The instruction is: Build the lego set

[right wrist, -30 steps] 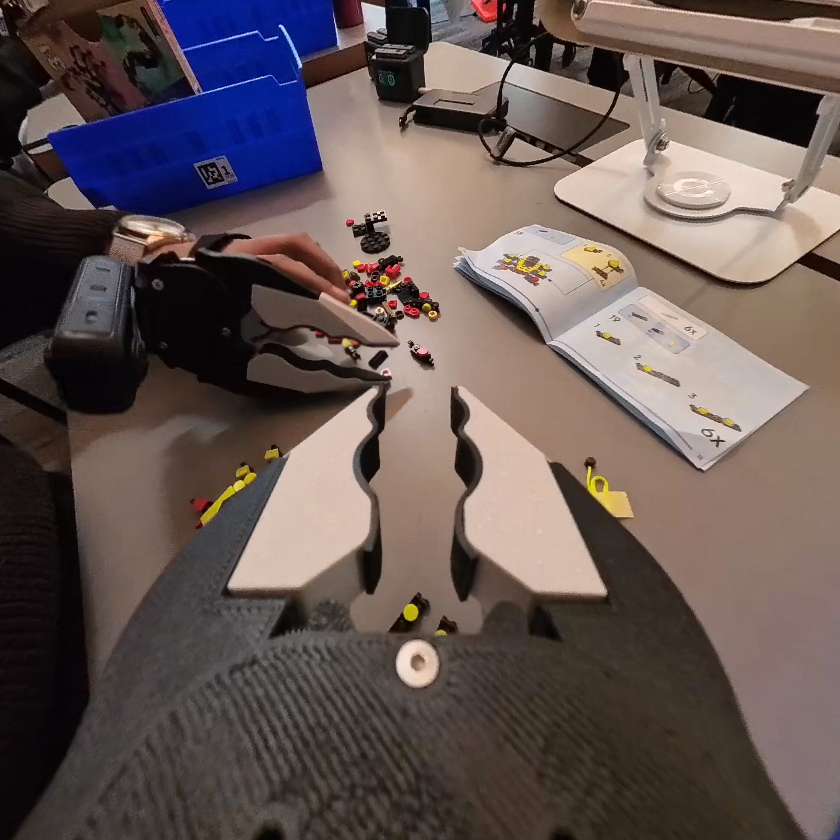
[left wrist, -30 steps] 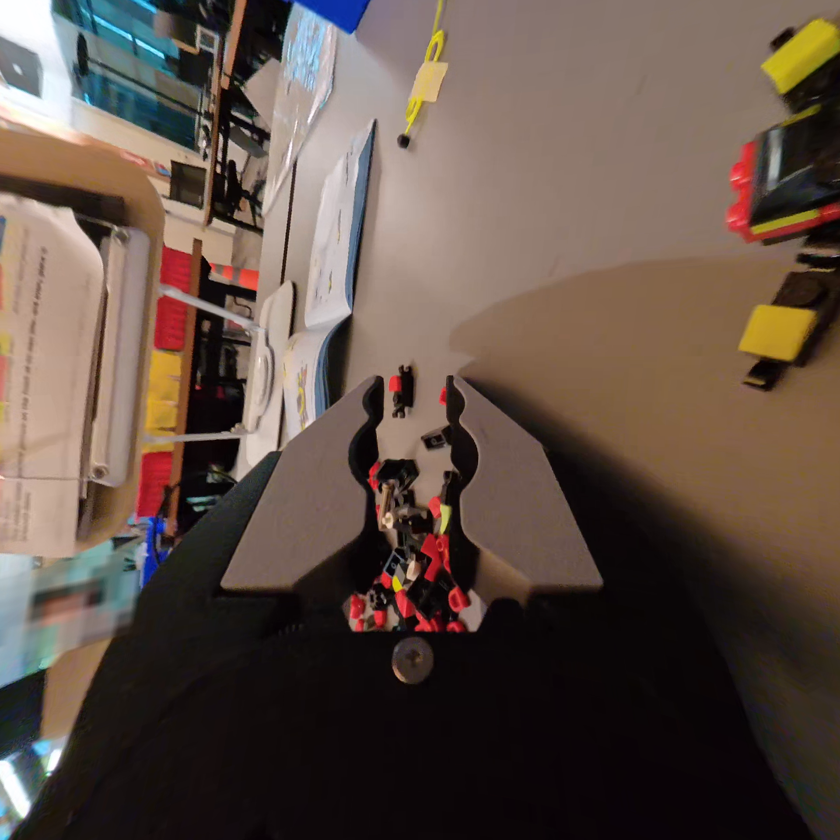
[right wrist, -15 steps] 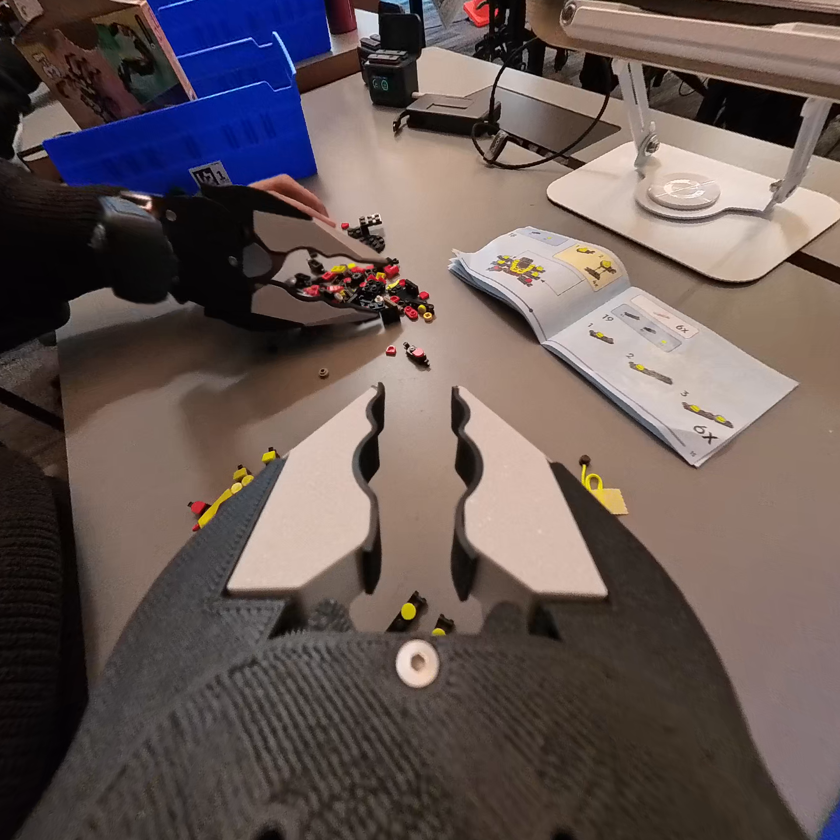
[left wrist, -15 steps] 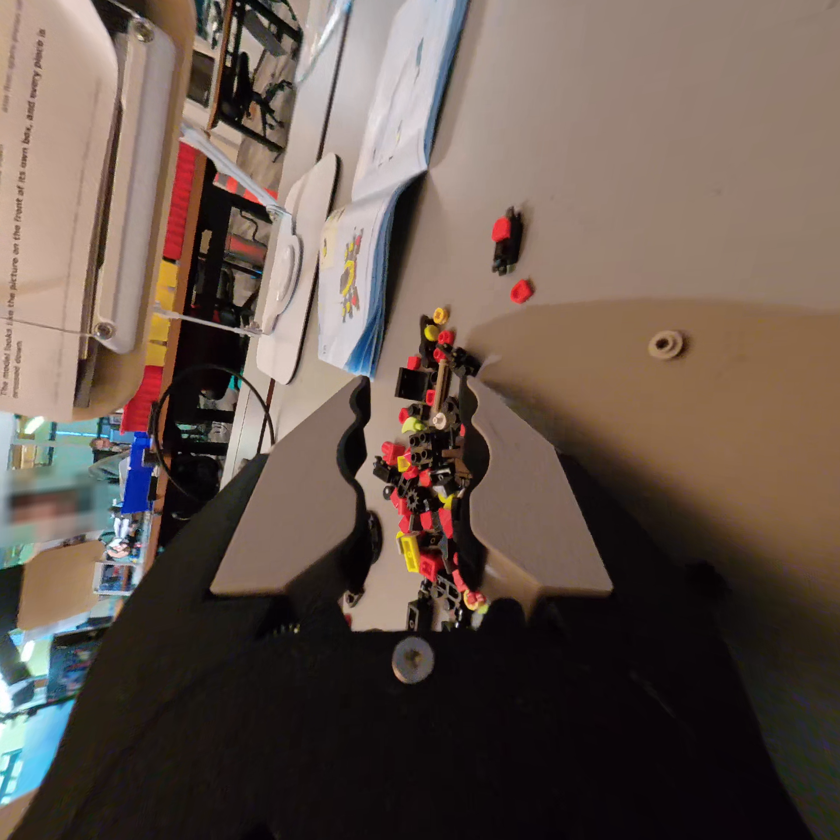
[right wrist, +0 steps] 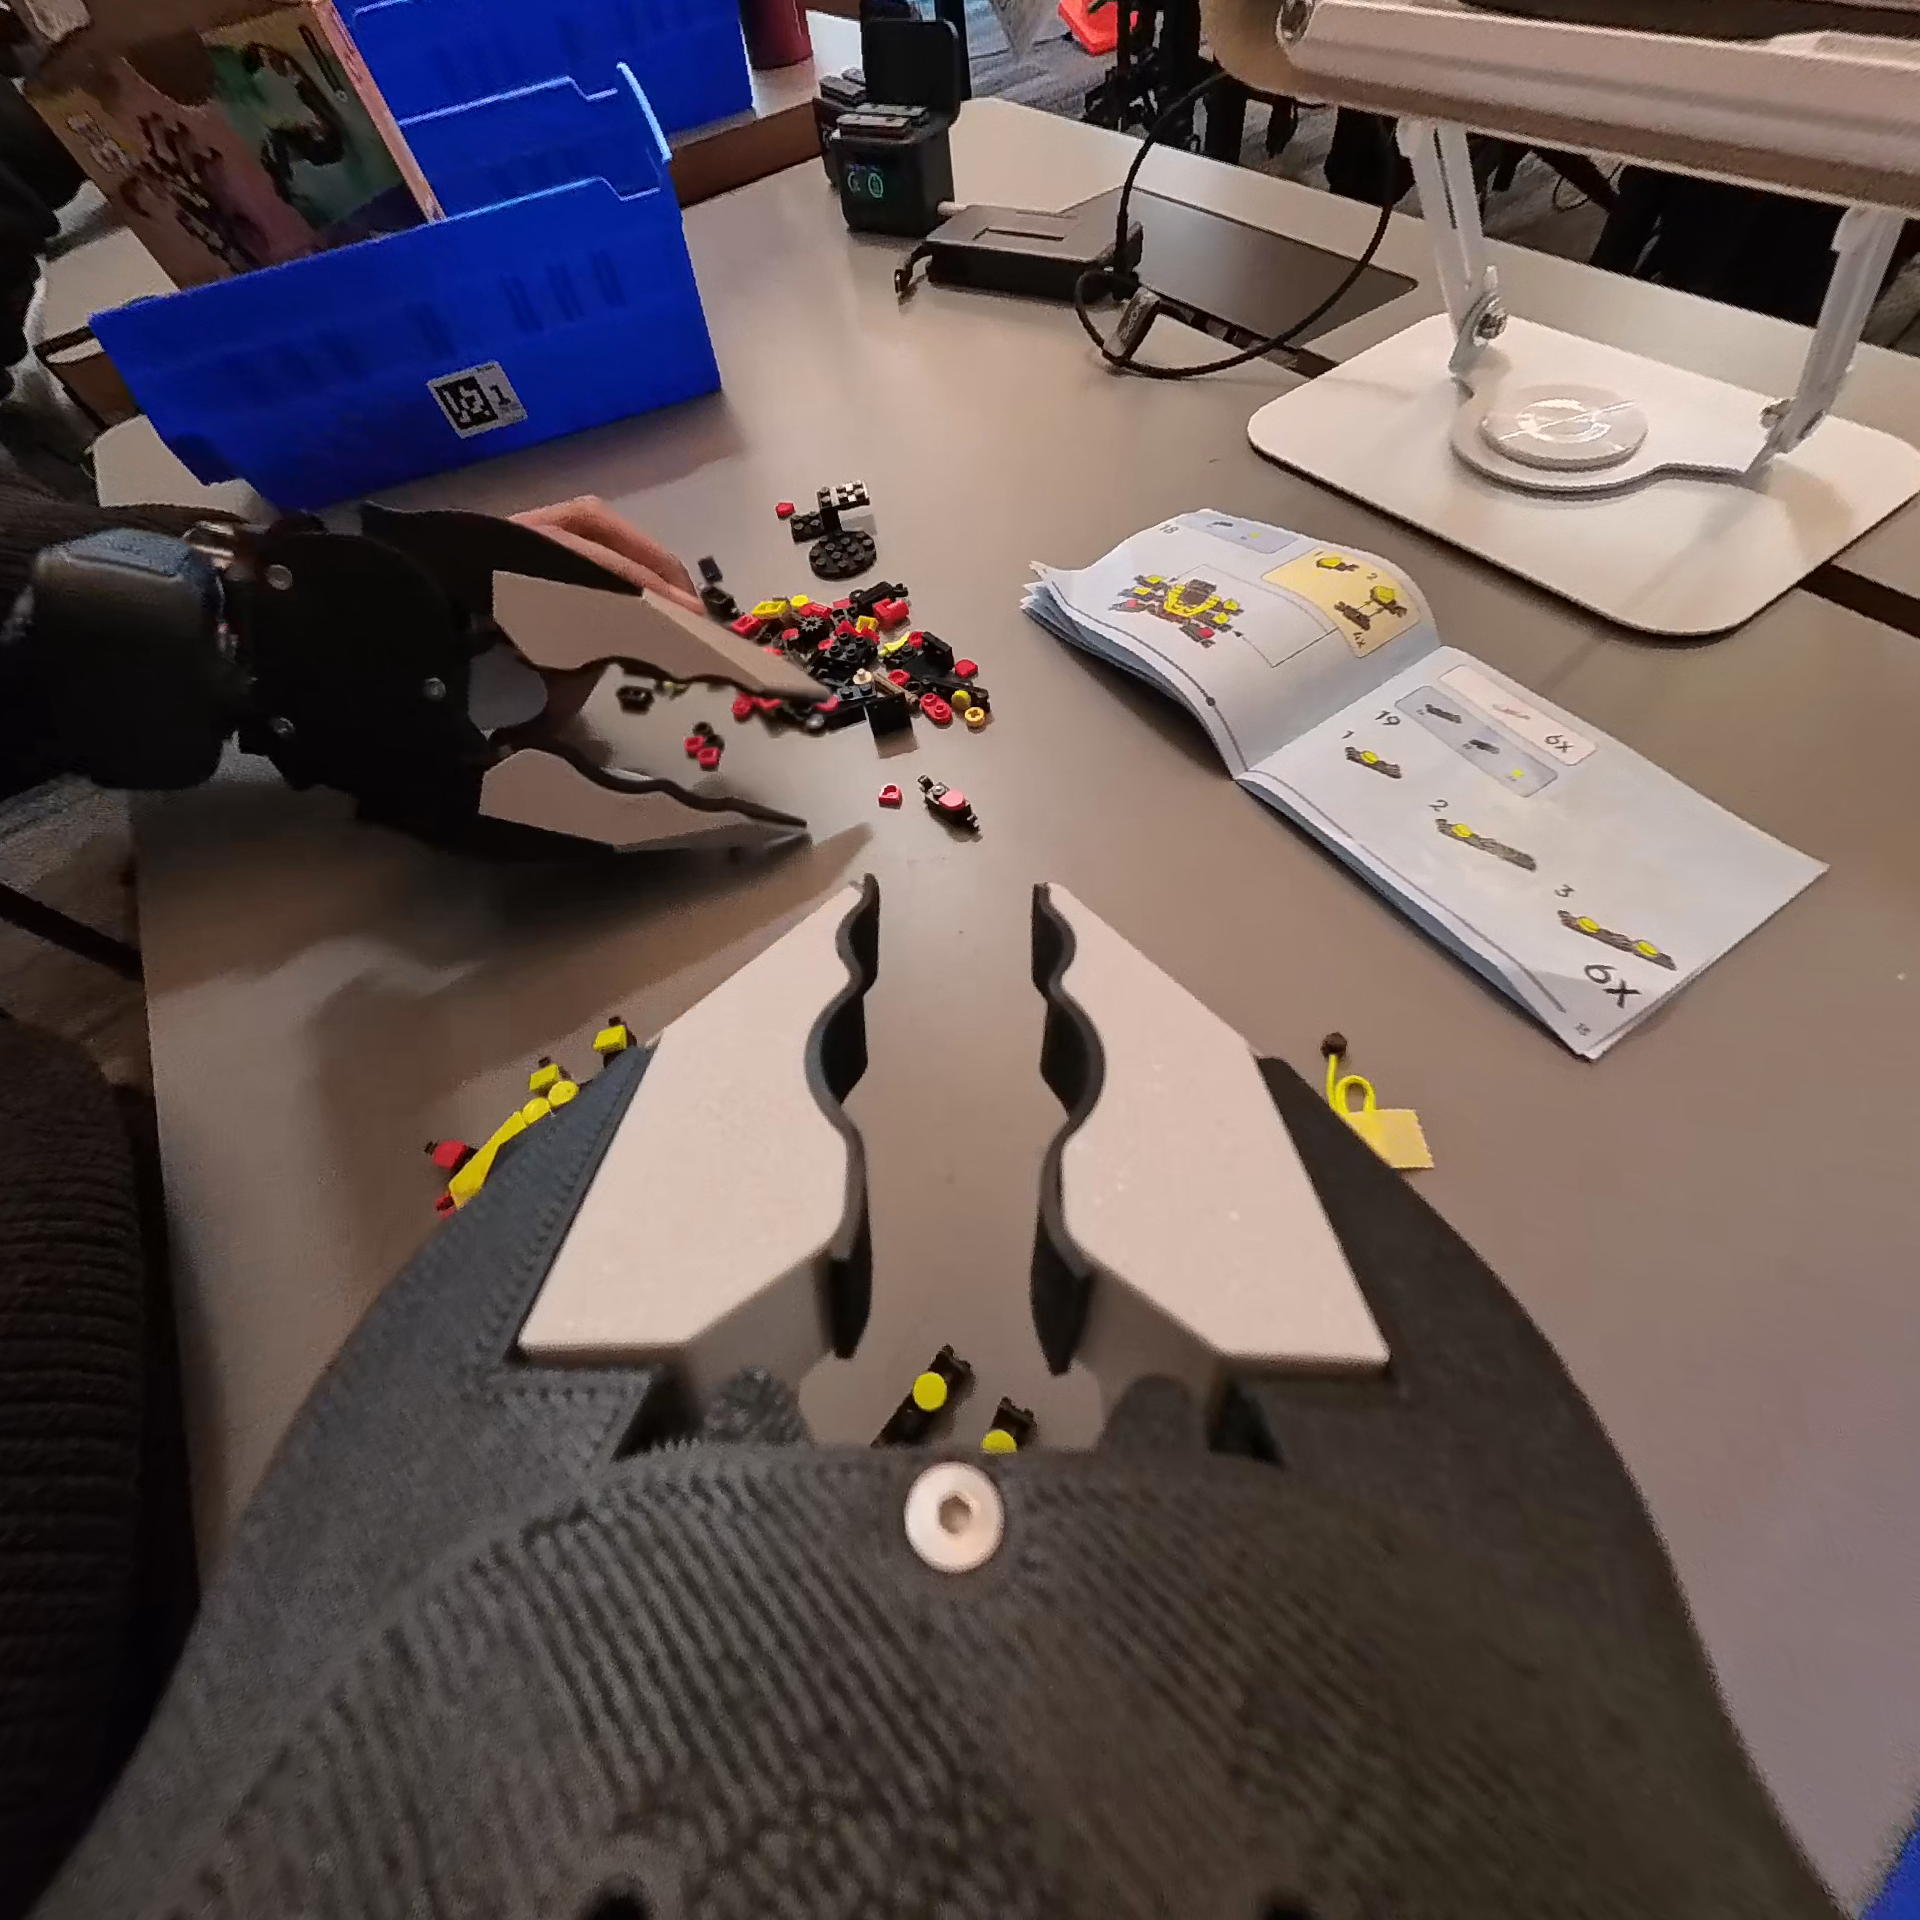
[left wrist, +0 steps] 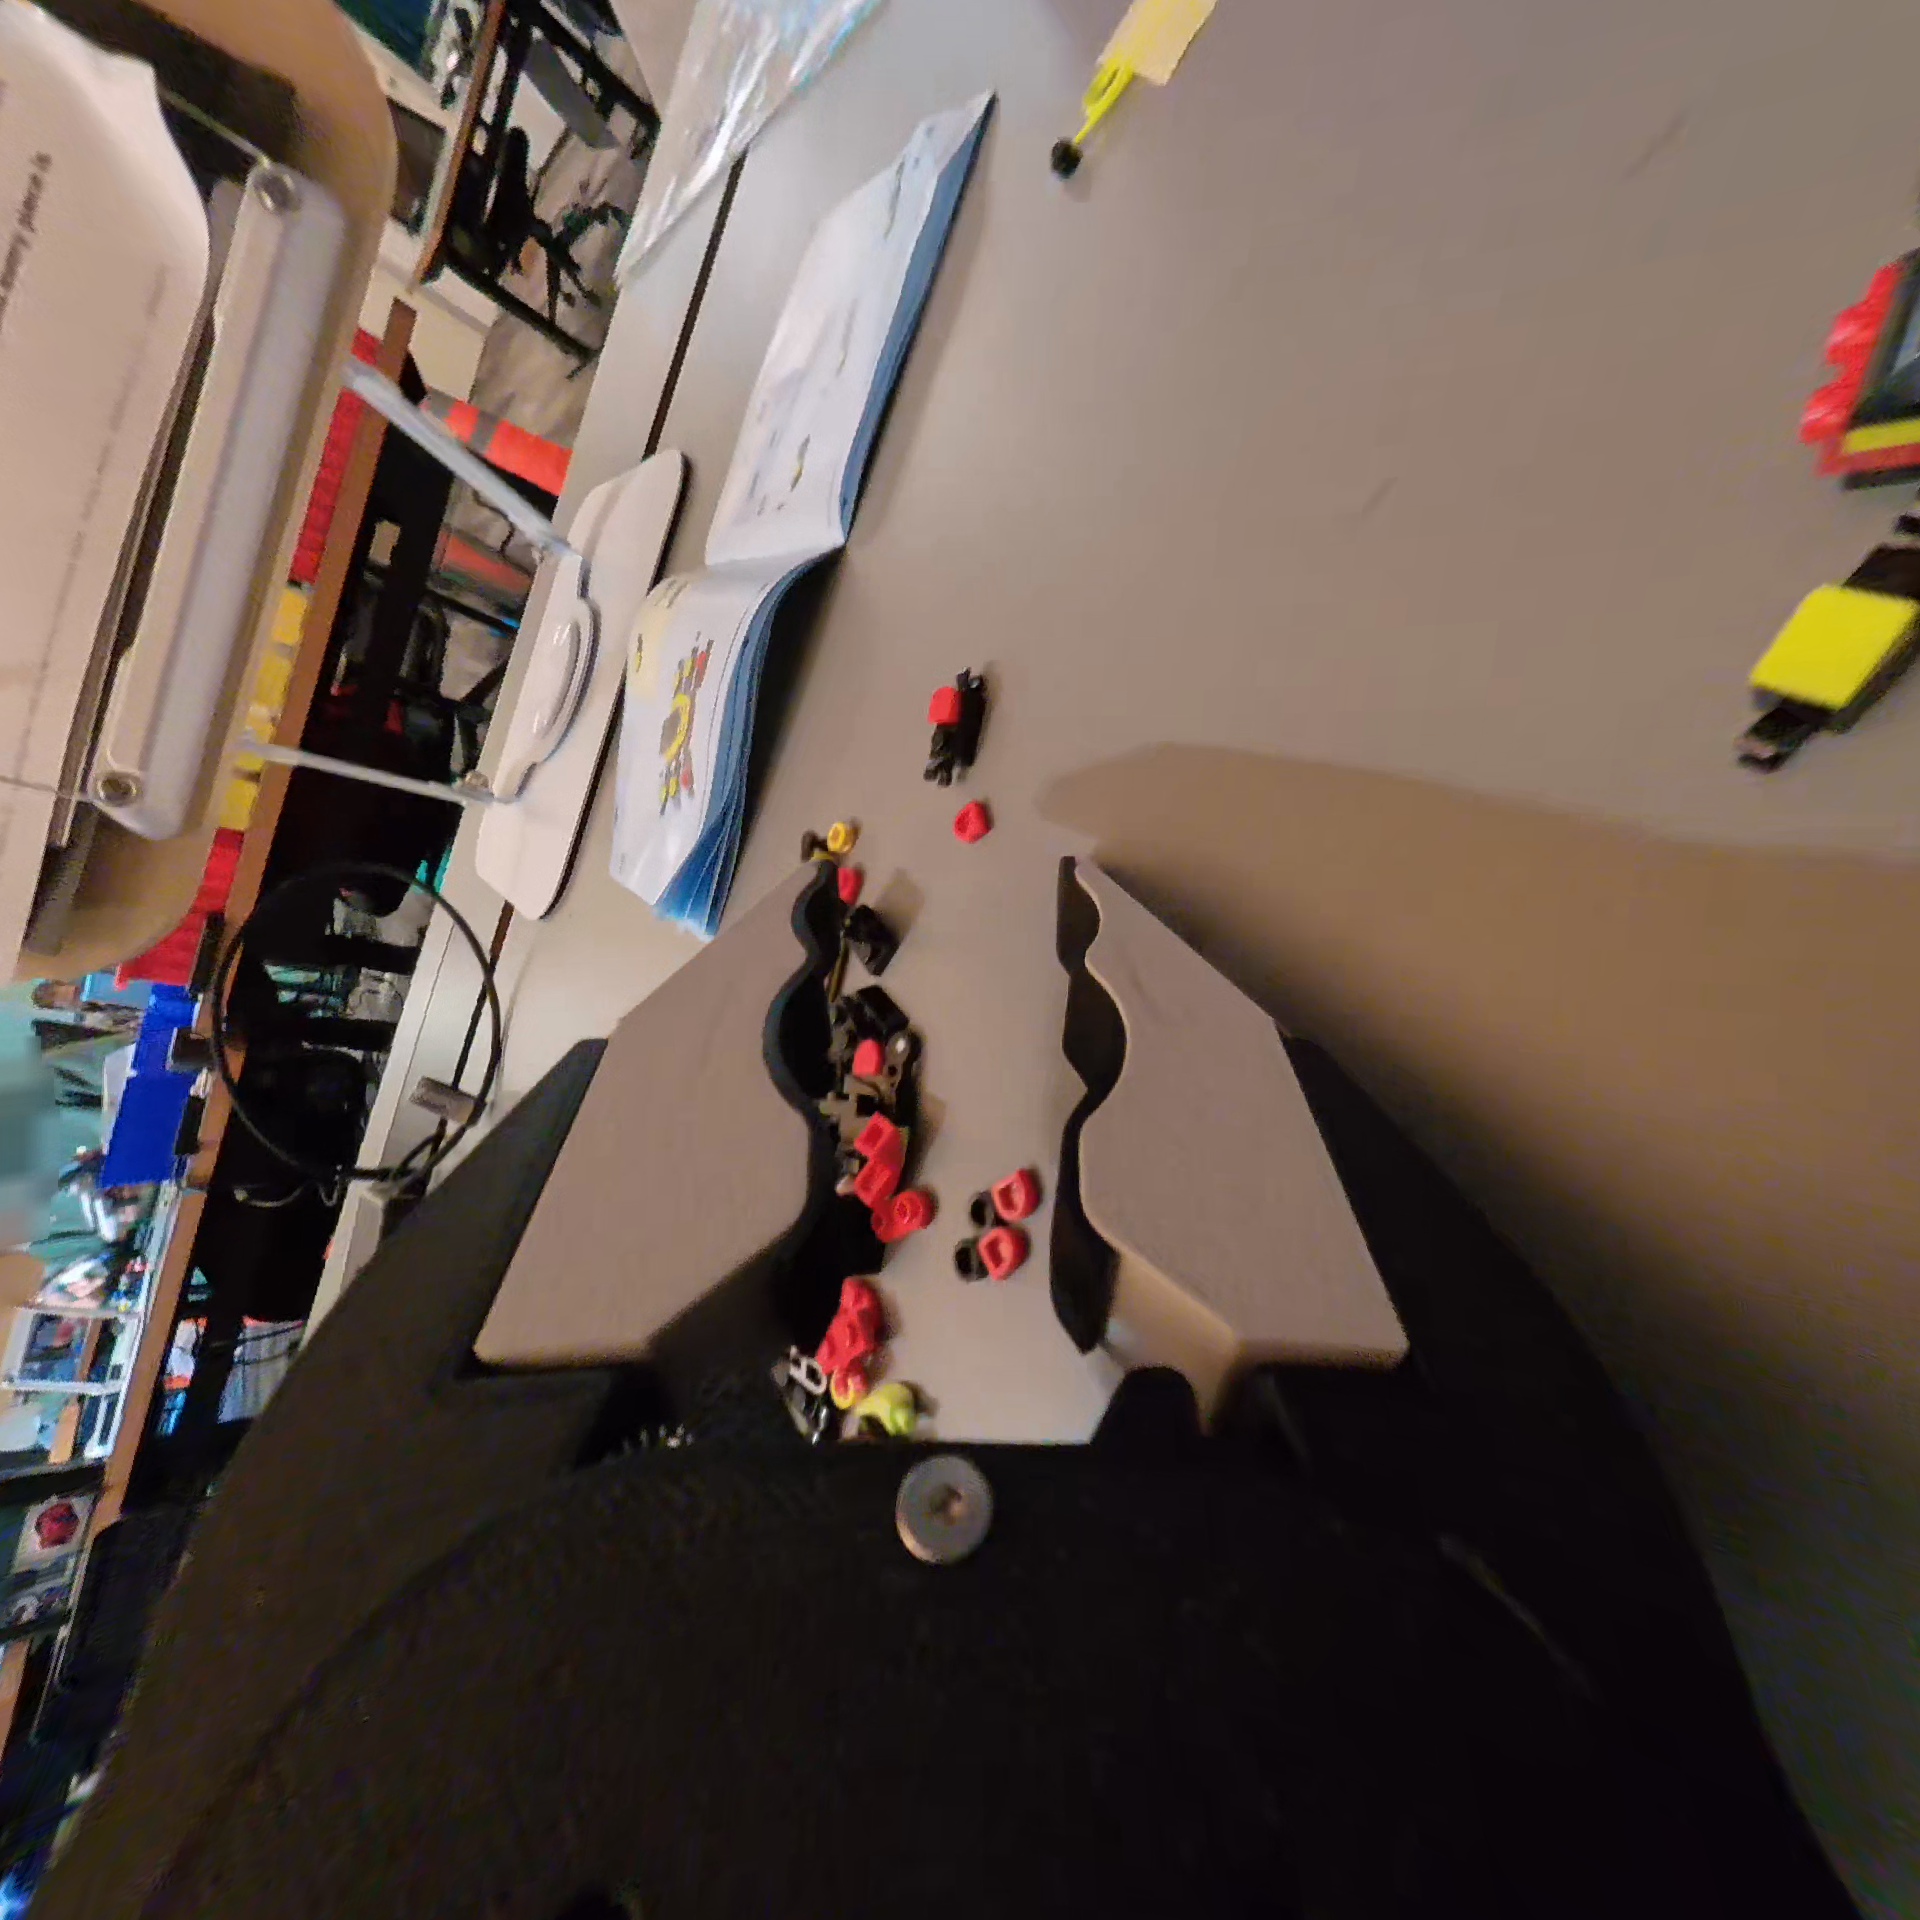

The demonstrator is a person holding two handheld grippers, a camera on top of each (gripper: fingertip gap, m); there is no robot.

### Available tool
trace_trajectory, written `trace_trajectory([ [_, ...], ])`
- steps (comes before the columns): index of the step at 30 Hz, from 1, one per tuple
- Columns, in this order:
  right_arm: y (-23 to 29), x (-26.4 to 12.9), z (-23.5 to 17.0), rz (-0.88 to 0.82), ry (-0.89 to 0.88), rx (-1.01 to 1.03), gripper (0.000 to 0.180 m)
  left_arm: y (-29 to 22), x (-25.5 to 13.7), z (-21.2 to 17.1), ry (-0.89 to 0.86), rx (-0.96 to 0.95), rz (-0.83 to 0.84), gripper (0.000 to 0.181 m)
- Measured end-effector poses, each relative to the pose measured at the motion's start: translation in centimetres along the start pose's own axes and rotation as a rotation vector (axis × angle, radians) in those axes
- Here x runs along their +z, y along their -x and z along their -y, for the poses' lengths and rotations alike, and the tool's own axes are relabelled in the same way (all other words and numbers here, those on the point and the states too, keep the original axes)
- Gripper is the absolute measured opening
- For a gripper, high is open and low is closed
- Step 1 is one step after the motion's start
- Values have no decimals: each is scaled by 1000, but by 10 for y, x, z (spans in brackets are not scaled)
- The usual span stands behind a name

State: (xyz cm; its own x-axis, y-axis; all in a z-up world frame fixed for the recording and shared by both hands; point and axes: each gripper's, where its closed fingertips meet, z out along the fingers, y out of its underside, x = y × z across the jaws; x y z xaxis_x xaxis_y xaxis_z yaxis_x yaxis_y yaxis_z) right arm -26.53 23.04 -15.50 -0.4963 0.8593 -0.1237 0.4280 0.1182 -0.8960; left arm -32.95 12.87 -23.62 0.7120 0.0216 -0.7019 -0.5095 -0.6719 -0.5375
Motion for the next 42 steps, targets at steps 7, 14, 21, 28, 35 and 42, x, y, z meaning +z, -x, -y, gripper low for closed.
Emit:
trace_trajectory([
  [7, 0, 0, -1, 7, 0, 7, 28, 19, -4, -20, 35, -47, 48, 45],
  [14, 0, -1, 0, 3, -3, 6, 28, 65, -21, -45, 101, -466, 102, 42],
  [21, 4, 3, -2, 22, 5, 7, 28, 43, -15, -81, 271, -691, -32, 35],
  [28, 5, -1, 1, 16, -5, 5, 28, 48, -16, -66, 236, -690, -7, 35],
  [35, 4, -18, -15, -39, 19, 27, 30, 9, -49, 21, -38, -808, -247, 50],
  [42, 16, -41, -42, -49, 16, 145, 30, -90, -71, 88, -121, -519, -591, 96],
])
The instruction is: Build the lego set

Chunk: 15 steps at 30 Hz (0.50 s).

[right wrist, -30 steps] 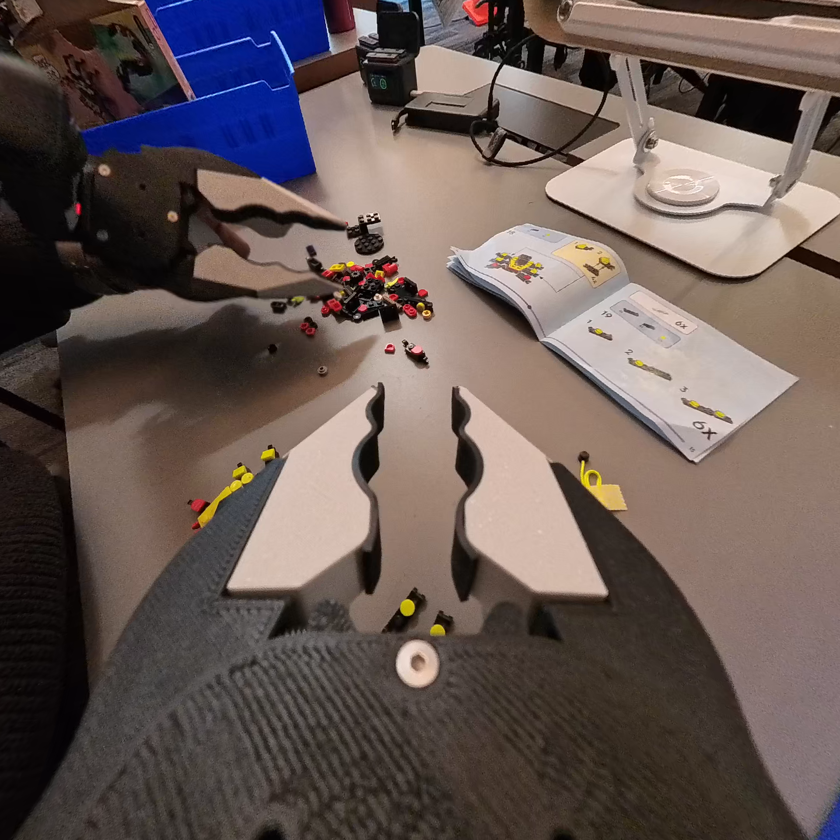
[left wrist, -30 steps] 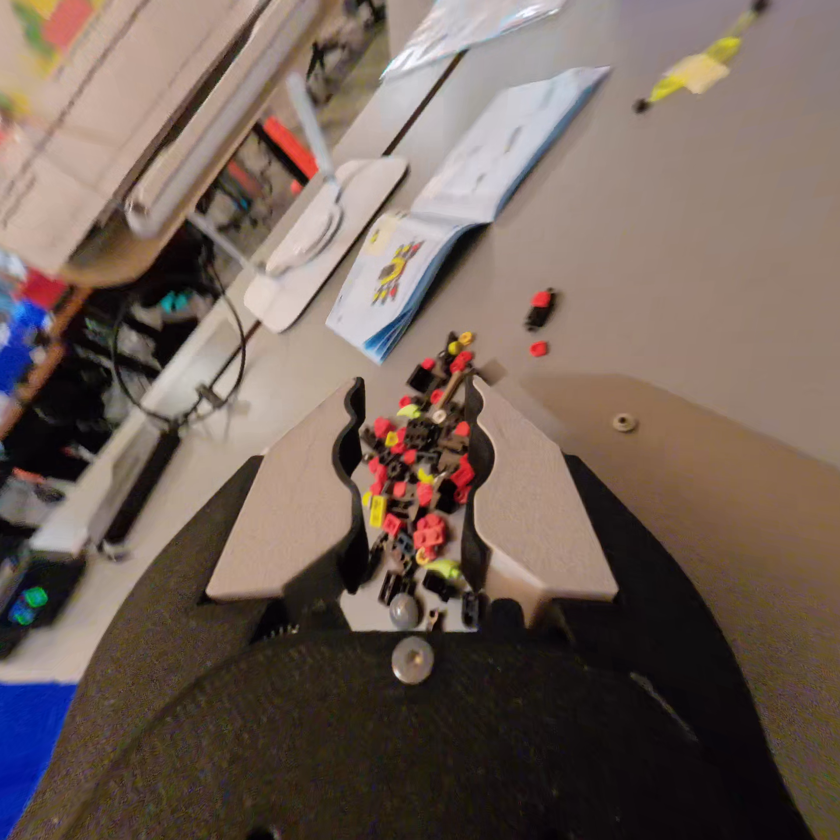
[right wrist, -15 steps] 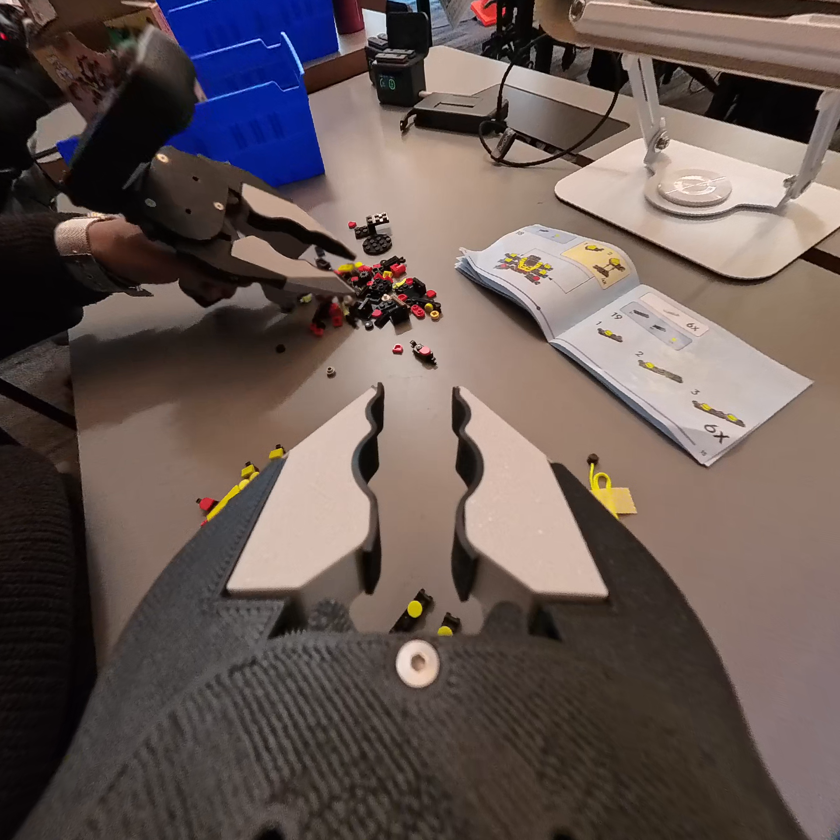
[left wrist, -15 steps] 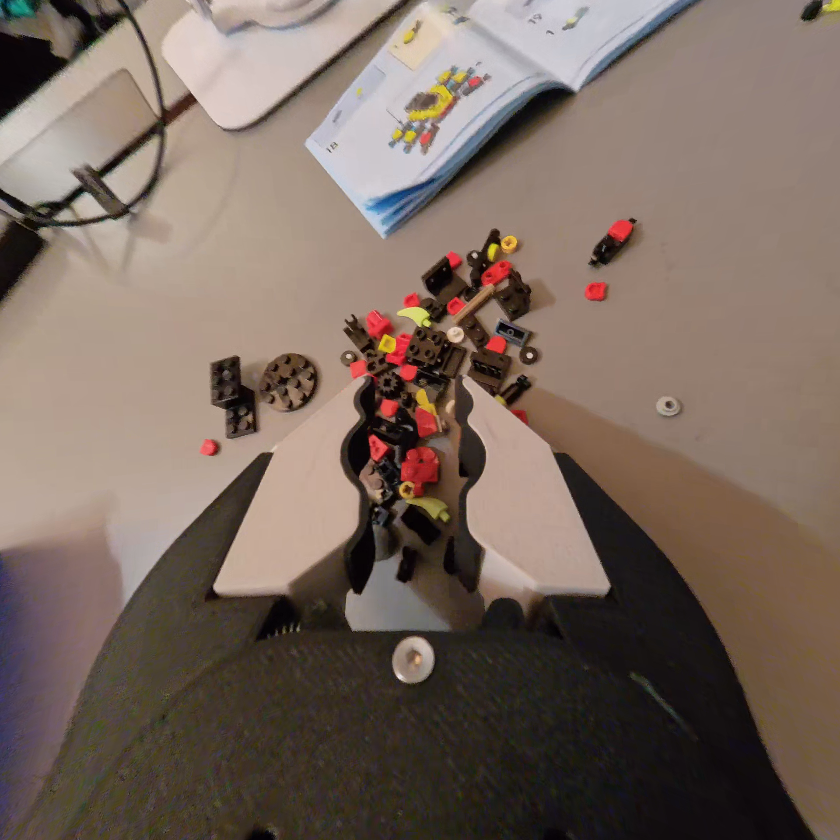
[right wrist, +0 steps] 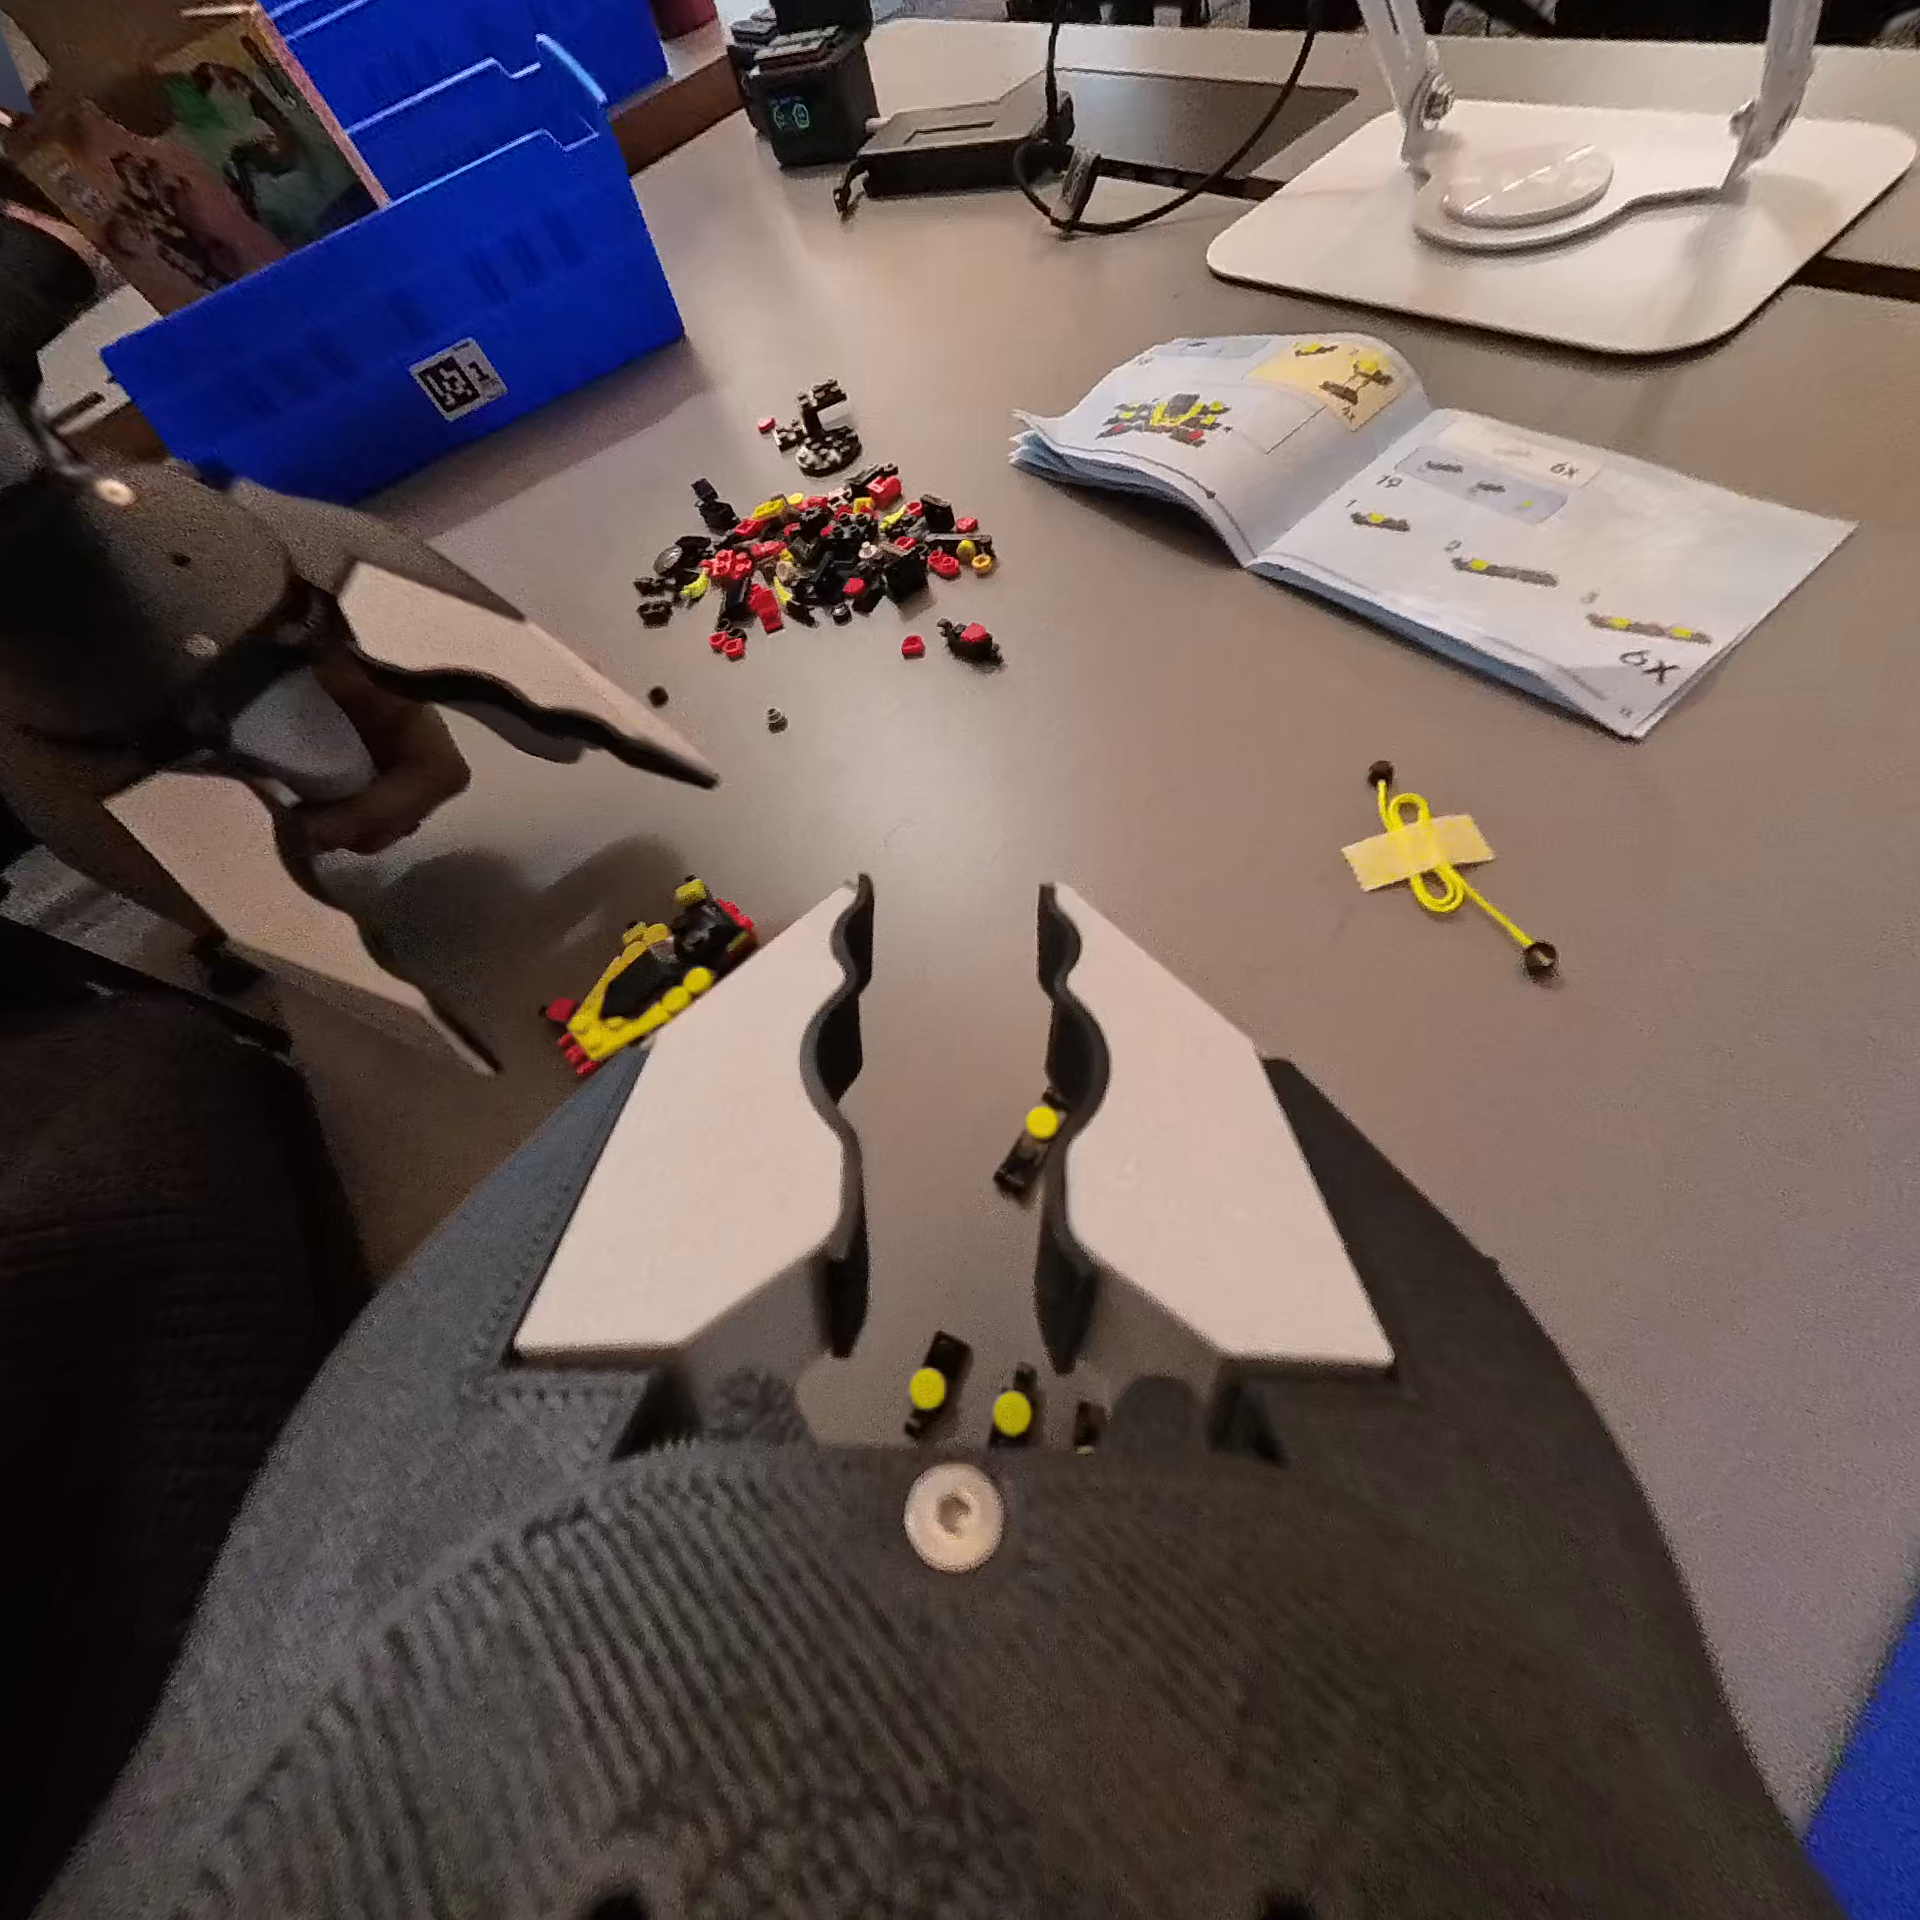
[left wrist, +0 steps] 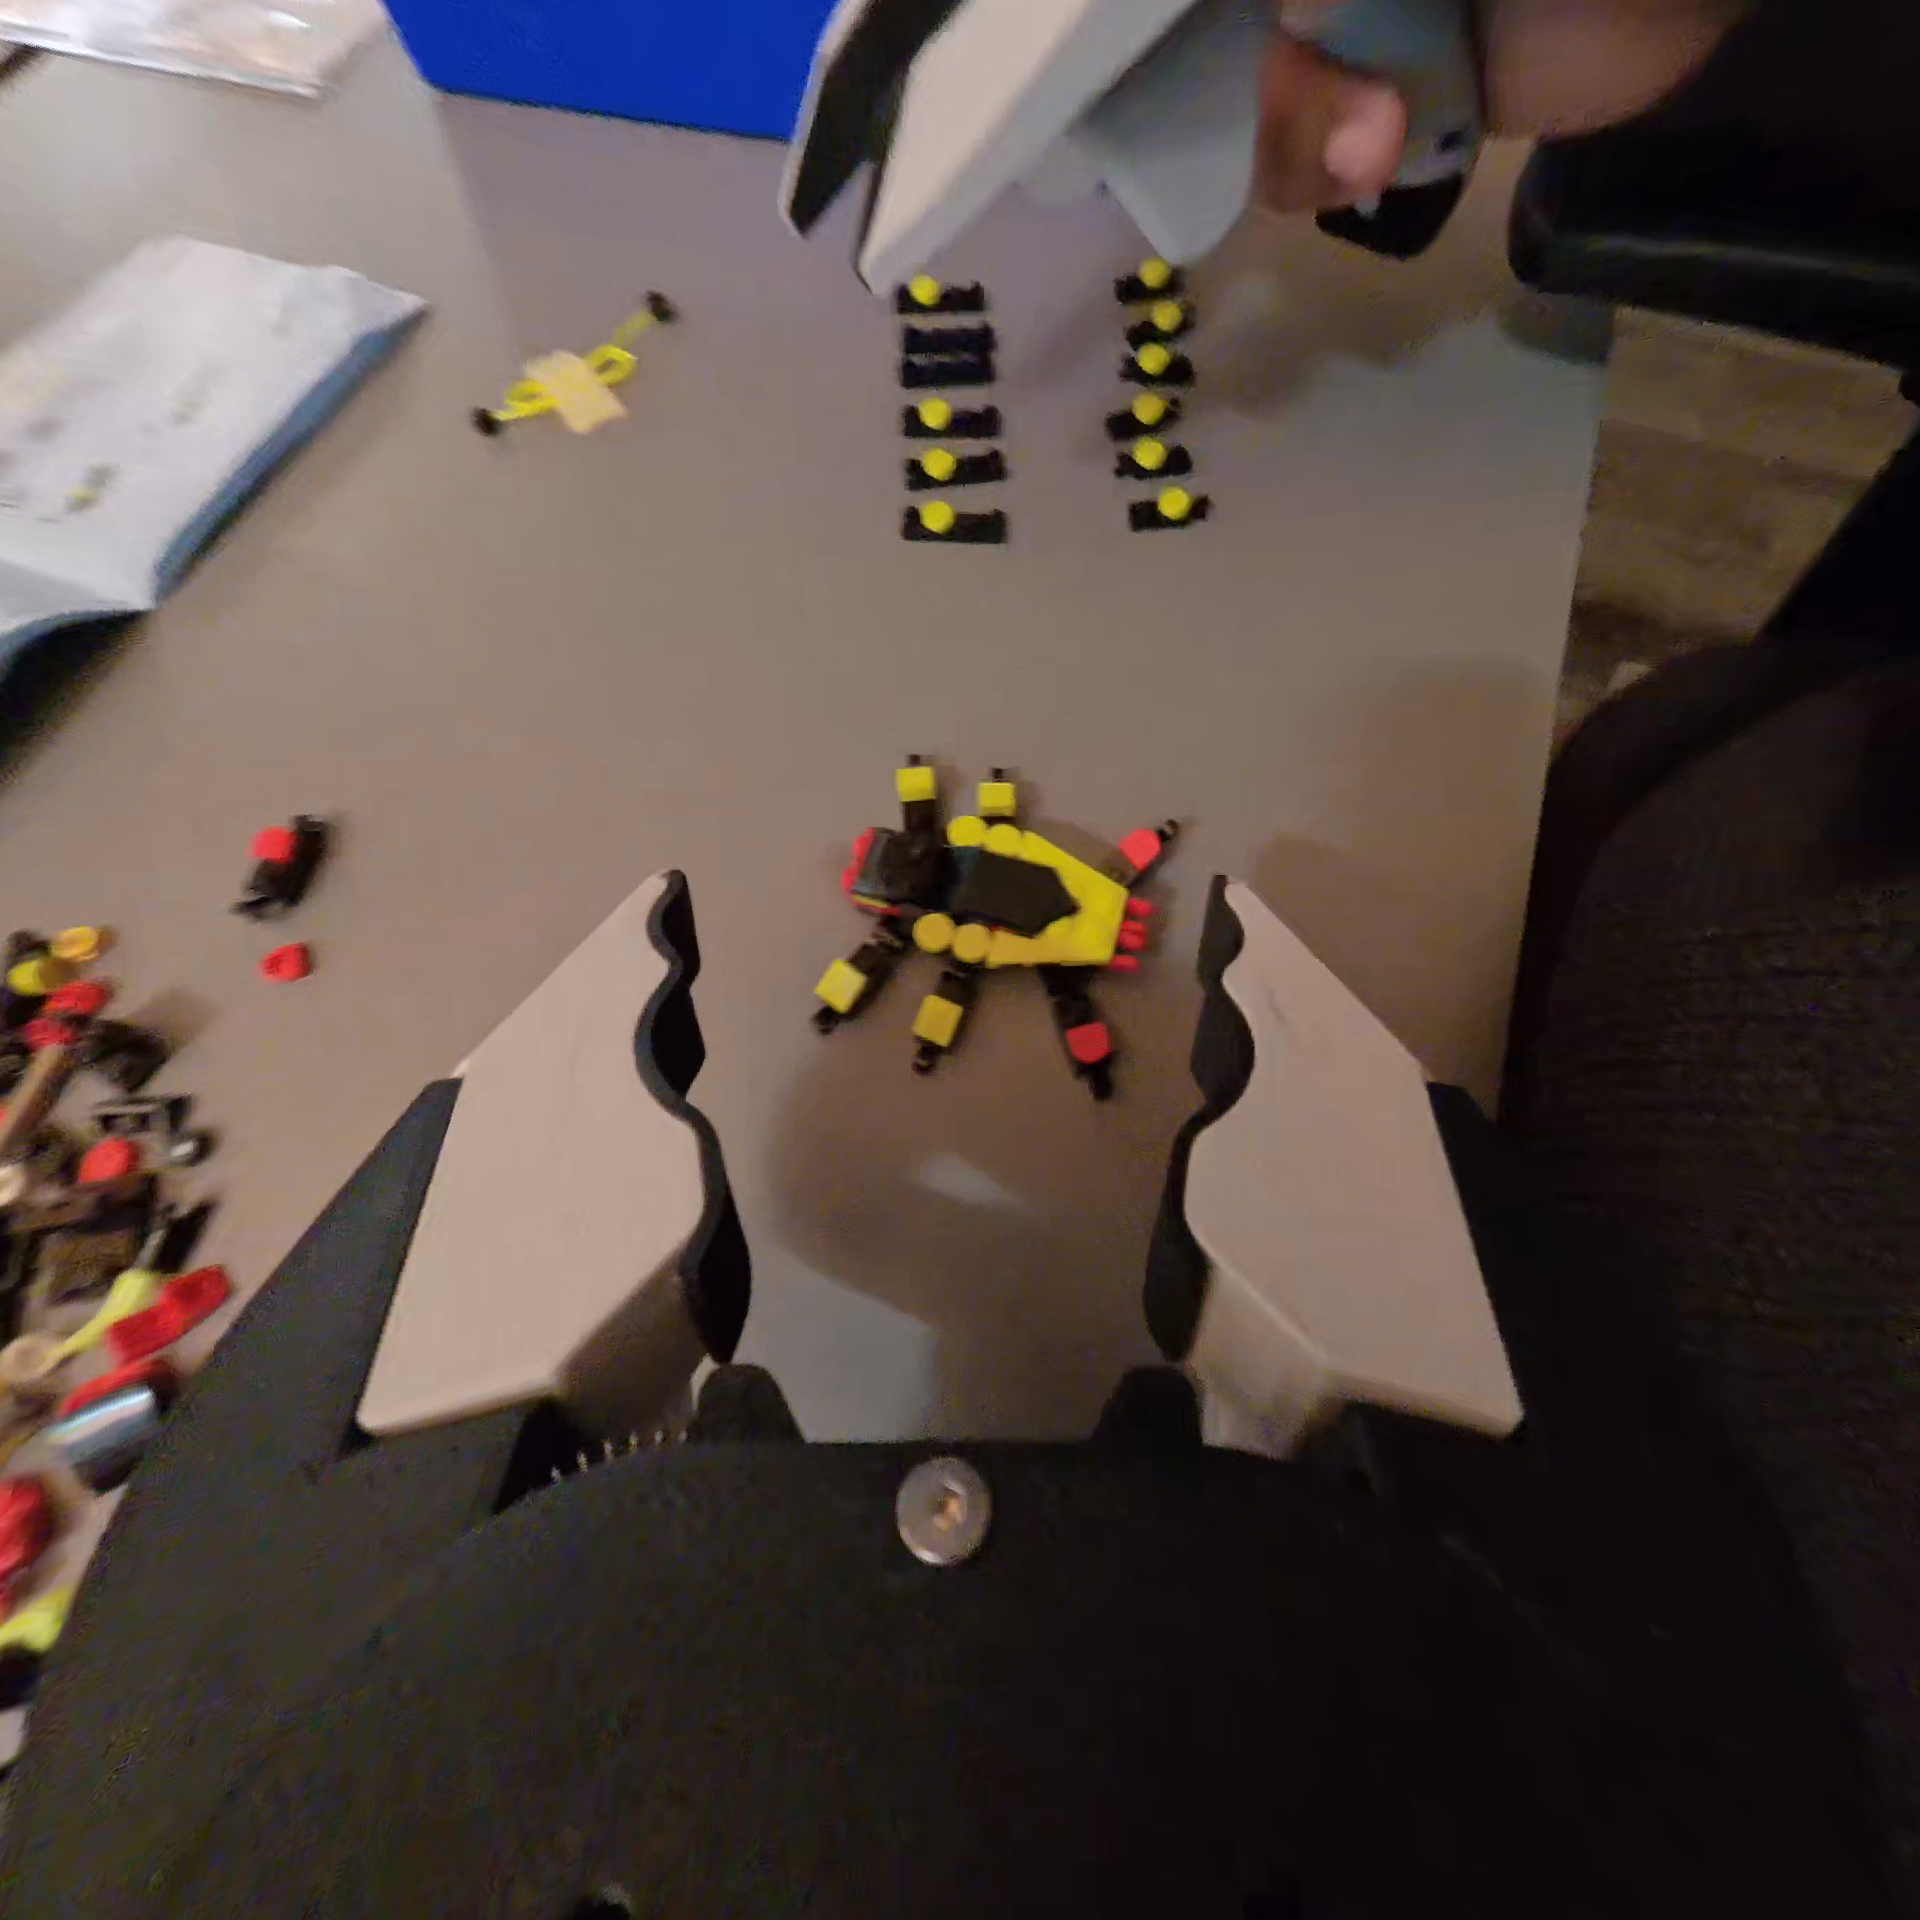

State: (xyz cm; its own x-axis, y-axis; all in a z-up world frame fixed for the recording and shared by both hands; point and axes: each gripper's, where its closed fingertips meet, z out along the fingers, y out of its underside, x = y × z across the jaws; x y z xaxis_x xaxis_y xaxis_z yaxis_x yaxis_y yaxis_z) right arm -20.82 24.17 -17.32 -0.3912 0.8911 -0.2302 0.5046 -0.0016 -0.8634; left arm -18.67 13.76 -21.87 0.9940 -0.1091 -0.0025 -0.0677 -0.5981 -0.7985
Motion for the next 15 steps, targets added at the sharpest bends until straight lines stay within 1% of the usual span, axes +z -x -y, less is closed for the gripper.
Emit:
trace_trajectory([
  [2, 3, -4, -1, 8, -8, 11, 30, -7, 9, -6, 45, -4, -38, 99],
  [4, 5, -6, 0, 12, -14, 7, 30, -1, 14, -12, 83, -22, -11, 93],
  [6, 6, -6, 0, 13, -13, -5, 30, -1, 16, -15, 96, -24, -19, 85],
  [12, 10, -11, -1, 19, -14, -17, 30, -1, 18, -15, 93, -39, -30, 72],
  [15, 12, -15, -1, 16, -25, -13, 30, 8, 19, -15, 88, -32, -2, 68],
])
